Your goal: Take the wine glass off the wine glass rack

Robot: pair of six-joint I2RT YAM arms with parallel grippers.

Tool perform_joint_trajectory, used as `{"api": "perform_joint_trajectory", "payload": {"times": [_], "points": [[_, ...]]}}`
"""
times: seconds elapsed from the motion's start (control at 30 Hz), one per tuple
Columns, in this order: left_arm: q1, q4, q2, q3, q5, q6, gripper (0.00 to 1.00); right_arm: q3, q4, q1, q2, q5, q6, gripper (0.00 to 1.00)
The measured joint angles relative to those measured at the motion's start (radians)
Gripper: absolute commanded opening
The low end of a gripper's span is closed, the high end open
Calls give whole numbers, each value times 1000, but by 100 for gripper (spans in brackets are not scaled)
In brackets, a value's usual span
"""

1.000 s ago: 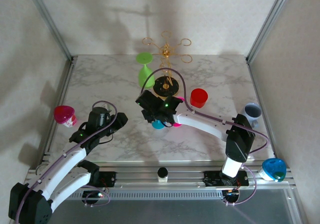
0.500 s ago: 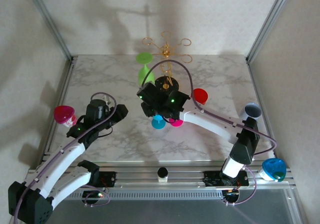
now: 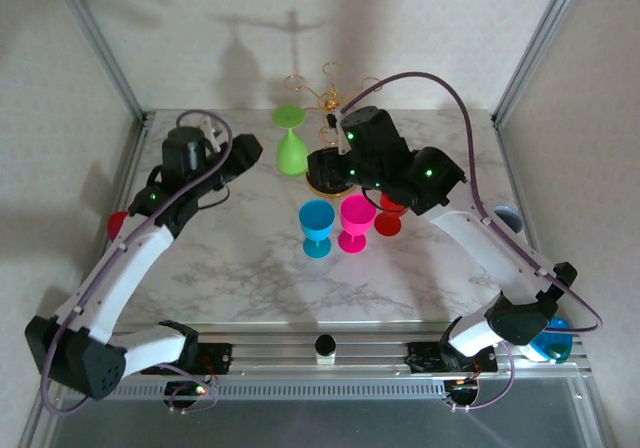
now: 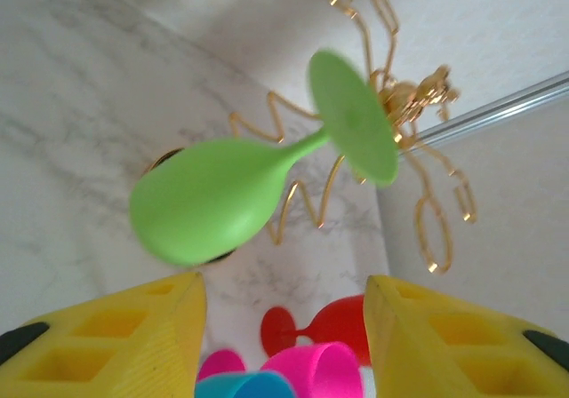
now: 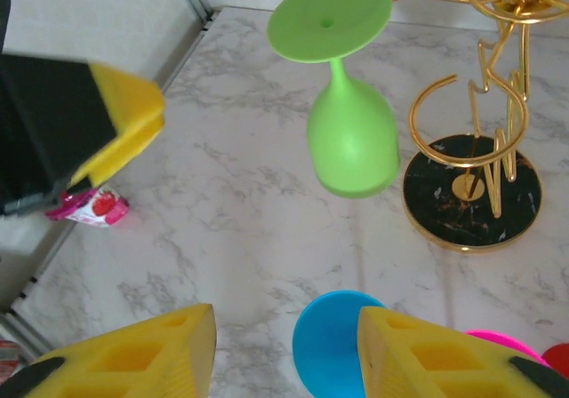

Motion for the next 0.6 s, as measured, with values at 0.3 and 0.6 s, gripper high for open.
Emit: {"api": "perform_joint_trajectory", "payload": {"times": [0.3, 0.6], "points": [[65, 82, 226, 185, 136, -28, 55, 0, 1, -97, 0, -120, 30, 48], [67, 105, 304, 225, 220, -53, 53, -4, 5, -152, 0, -176, 37, 48]]}}
